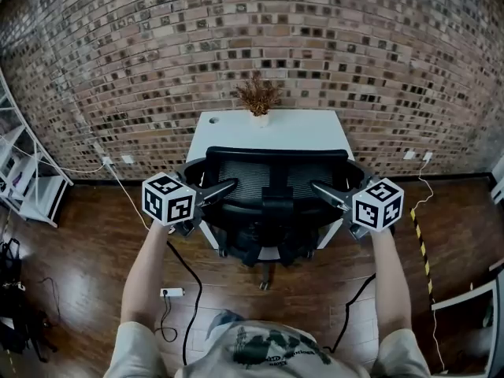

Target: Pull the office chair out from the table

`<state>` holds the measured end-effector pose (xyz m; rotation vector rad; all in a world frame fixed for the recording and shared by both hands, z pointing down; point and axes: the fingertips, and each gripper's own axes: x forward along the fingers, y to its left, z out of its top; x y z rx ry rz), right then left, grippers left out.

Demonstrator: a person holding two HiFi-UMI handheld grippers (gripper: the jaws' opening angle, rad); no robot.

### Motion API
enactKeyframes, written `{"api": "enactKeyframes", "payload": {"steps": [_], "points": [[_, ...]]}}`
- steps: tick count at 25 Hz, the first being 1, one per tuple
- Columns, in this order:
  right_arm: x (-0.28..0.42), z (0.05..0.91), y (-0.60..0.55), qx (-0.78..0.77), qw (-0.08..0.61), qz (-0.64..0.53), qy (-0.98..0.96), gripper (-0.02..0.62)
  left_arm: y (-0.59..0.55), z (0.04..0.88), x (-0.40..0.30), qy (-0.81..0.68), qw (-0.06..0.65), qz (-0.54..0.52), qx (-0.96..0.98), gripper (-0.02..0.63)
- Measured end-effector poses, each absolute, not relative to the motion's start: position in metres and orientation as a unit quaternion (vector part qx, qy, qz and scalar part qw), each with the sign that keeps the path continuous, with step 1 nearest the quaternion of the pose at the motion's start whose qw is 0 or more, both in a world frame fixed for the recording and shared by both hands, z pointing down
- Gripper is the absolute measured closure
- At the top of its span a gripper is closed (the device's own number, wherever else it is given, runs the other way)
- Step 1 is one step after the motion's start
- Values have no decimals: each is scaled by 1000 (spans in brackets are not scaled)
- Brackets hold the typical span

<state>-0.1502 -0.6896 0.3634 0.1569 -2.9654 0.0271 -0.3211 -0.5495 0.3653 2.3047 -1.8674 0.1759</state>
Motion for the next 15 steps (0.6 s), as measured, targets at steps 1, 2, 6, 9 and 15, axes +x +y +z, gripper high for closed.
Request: {"api": "enactKeyframes", "payload": {"steps": [1,2,6,9,15], "points": [[-154,365,-689,46,89,9,-995,173,-550,366,-320,-626,82,63,773,210],[-157,366,-688,38,92,12,-995,173,-550,366,-319,-625,79,67,774,220],[-159,366,-685,24,85,17,-996,224,-550,364,-316,-632,70,71,769,252],[-159,366,-683,25,81,18,-996,224,-547,363,-316,-641,67,73,761,252],[-157,369,-678,27,80,19,-996,225,-541,365,-314,-648,66,69,755,252]]}}
